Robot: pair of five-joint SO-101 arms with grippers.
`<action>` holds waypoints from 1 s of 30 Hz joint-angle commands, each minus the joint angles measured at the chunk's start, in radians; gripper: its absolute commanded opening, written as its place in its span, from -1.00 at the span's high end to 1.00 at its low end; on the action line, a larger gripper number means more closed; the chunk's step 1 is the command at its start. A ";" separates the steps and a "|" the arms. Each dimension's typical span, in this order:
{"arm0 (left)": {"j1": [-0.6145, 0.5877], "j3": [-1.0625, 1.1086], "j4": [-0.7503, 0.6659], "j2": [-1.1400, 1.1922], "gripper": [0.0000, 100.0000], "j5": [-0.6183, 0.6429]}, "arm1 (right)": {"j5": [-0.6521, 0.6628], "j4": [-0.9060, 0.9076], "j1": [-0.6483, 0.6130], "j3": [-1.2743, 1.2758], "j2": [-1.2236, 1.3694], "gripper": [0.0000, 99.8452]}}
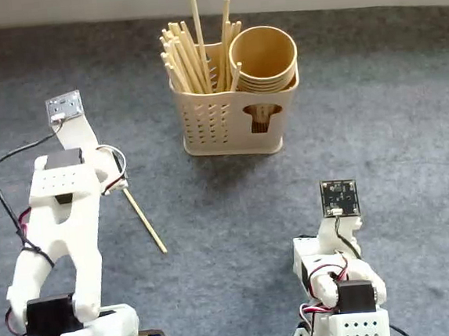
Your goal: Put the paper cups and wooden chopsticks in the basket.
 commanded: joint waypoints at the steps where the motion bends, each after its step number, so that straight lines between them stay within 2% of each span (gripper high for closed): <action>1: -0.001 -0.036 -0.032 0.041 0.77 0.006 | -0.006 0.007 0.012 0.153 -0.015 0.99; 6: -0.005 -0.185 -0.031 0.229 0.77 -0.023 | -0.006 0.007 0.012 0.153 -0.015 0.99; 12: -0.004 -0.335 0.044 0.377 0.77 -0.021 | -0.006 0.007 0.012 0.153 -0.015 0.99; 21: 0.002 -0.441 0.048 0.562 0.78 -0.020 | -0.006 0.007 0.012 0.153 -0.015 0.99; 24: 0.002 -0.490 0.095 0.601 0.79 -0.018 | -0.006 0.007 0.012 0.153 -0.015 0.99; 29: 0.001 -0.539 0.132 0.641 1.00 0.017 | -0.006 0.007 0.012 0.153 -0.015 0.99; 30: 0.001 -0.541 0.133 0.642 0.98 0.017 | -0.006 0.007 0.012 0.153 -0.015 0.99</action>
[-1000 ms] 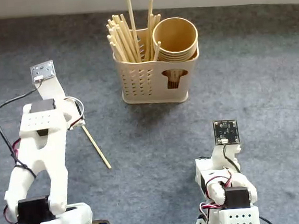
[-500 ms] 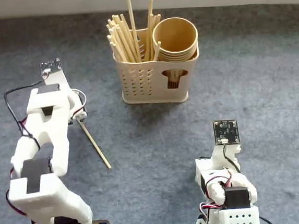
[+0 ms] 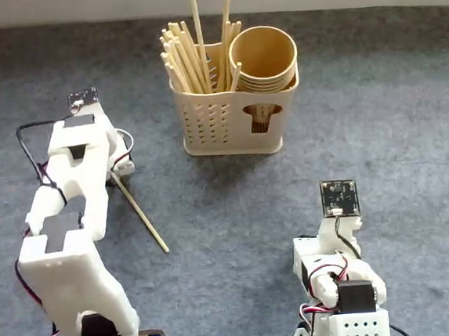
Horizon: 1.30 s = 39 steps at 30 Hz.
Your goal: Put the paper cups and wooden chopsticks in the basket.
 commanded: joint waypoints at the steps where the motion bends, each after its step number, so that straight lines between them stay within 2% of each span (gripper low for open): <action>1: -0.008 -0.048 0.014 0.015 0.97 0.009 | -0.006 0.007 0.012 0.153 -0.015 0.99; 11: -0.015 -0.048 0.101 0.013 0.99 0.005 | -0.006 0.007 0.012 0.153 -0.015 0.99; 18: -0.059 -0.044 0.106 -0.001 0.99 0.009 | -0.006 0.007 0.012 0.153 -0.015 0.99; 23: -0.061 0.062 0.097 -0.133 0.99 0.009 | -0.006 0.007 0.012 0.153 -0.015 0.99; 30: -0.062 0.332 -0.092 -0.398 0.99 0.011 | -0.006 0.007 0.012 0.153 -0.015 0.99; 35: -0.056 0.406 -0.109 -0.558 0.99 0.015 | -0.006 0.007 0.012 0.153 -0.015 0.99; 39: -0.058 0.412 -0.101 -0.647 0.99 0.155 | -0.006 0.007 0.012 0.153 -0.015 0.99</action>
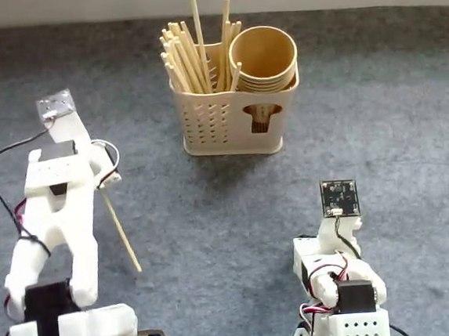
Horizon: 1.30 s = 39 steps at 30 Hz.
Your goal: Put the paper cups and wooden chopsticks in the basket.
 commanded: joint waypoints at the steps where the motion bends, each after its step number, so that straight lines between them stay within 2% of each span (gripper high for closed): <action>1: -0.012 0.008 0.008 -0.140 0.99 0.160 | -0.006 0.007 0.012 0.153 -0.015 0.99; 4: -0.004 0.036 0.025 -0.214 0.99 0.247 | -0.006 0.007 0.012 0.153 -0.015 0.99; 11: 0.041 0.084 0.017 -0.453 0.99 0.367 | -0.006 0.007 0.012 0.153 -0.015 0.99; 16: 0.077 0.081 -0.002 -0.653 0.99 0.376 | -0.006 0.007 0.012 0.153 -0.015 0.99; 23: 0.077 0.085 -0.262 -0.871 0.99 0.367 | -0.006 0.007 0.012 0.153 -0.015 0.99; 26: 0.082 0.085 -0.391 -0.917 0.99 0.298 | -0.006 0.007 0.012 0.153 -0.015 0.99; 31: 0.090 0.081 -0.698 -0.952 0.99 0.239 | -0.006 0.007 0.012 0.153 -0.015 0.99; 36: 0.211 0.079 -0.881 -0.946 0.99 0.230 | -0.006 0.007 0.012 0.153 -0.015 0.99; 39: 0.275 0.079 -0.941 -0.944 0.99 0.150 | -0.006 0.007 0.012 0.153 -0.015 0.99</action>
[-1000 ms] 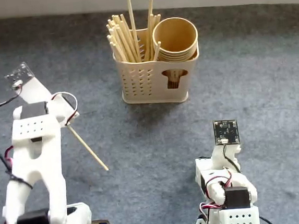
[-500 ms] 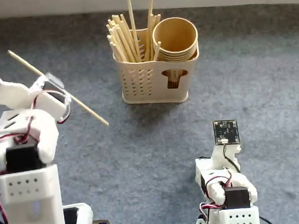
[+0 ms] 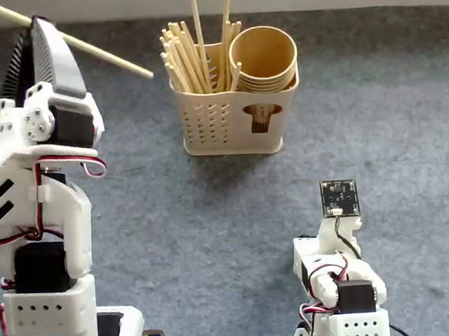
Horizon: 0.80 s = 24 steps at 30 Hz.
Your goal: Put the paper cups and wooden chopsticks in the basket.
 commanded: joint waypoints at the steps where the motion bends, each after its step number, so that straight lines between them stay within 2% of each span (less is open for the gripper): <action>1: 0.119 -0.016 -0.112 -0.010 0.99 -0.110 | -0.006 0.007 0.012 0.153 -0.015 0.99; 6: 0.252 -0.015 -0.133 0.042 0.99 -0.249 | -0.006 0.007 0.012 0.153 -0.015 0.99; 8: 0.274 -0.016 -0.183 0.108 0.99 -0.293 | -0.006 0.007 0.012 0.153 -0.015 0.99; 14: 0.277 -0.016 -0.345 0.325 0.99 -0.344 | -0.006 0.007 0.012 0.153 -0.015 0.99; 22: 0.274 -0.016 -0.359 0.518 0.99 -0.350 | -0.006 0.007 0.012 0.153 -0.015 0.99; 24: 0.274 -0.018 -0.354 0.553 0.99 -0.400 | -0.006 0.007 0.012 0.153 -0.015 0.99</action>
